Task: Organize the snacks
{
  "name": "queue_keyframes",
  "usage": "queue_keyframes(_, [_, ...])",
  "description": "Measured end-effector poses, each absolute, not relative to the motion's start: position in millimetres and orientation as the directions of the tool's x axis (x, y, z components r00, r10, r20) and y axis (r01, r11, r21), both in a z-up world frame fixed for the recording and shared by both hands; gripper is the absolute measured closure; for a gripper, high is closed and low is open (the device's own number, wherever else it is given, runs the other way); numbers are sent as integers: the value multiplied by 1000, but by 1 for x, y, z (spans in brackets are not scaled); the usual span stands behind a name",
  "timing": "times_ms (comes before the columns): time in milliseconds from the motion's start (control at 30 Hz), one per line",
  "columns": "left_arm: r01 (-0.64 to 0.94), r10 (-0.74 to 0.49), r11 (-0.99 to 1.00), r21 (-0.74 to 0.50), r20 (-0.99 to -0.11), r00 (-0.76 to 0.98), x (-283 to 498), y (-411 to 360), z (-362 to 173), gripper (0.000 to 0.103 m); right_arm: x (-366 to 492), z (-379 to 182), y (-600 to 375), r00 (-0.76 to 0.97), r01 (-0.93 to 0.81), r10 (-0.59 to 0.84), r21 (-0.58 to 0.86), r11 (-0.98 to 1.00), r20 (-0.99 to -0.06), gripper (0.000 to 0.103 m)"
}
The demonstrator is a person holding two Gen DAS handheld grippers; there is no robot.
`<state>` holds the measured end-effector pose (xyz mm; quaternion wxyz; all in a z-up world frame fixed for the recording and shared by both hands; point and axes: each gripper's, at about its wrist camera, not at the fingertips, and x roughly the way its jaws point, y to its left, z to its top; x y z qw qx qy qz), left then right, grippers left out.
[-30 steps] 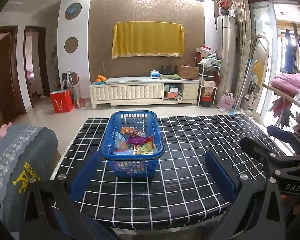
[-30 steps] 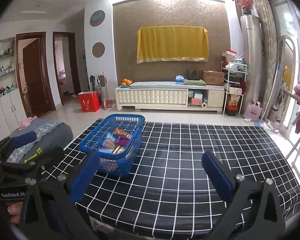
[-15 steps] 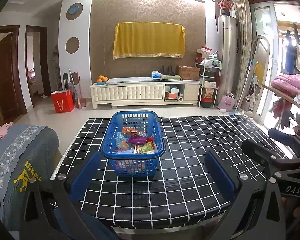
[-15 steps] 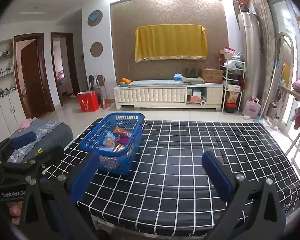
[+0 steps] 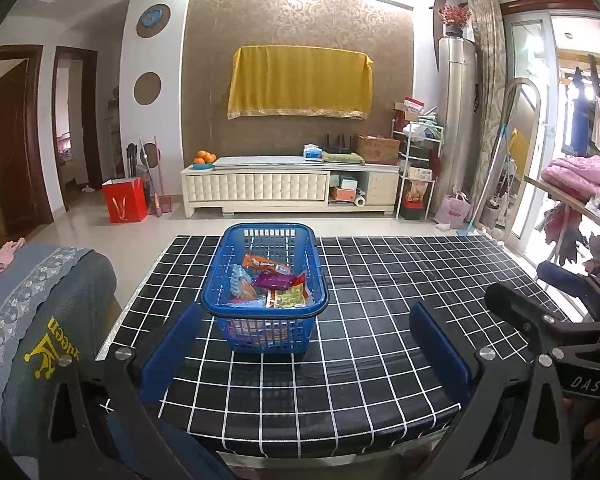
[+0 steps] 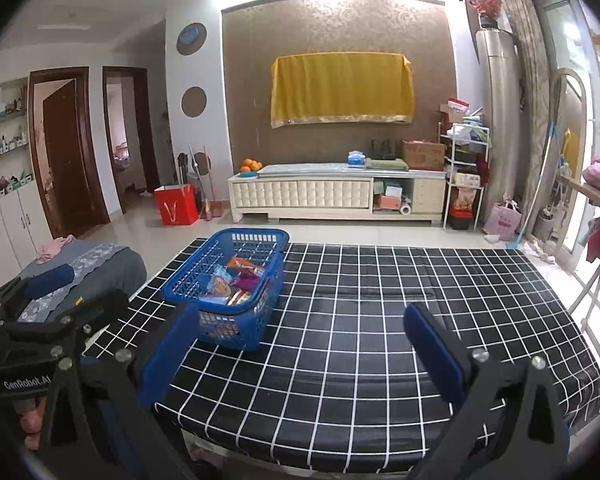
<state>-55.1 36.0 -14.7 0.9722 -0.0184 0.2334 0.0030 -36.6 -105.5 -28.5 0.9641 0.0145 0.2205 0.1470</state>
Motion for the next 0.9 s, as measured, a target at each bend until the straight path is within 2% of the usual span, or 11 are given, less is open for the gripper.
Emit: queue_keyframes(900, [-7, -8, 999, -31, -469, 883, -58, 29, -15, 0, -40, -28, -111, 865, -250, 264, 90, 964, -426, 0])
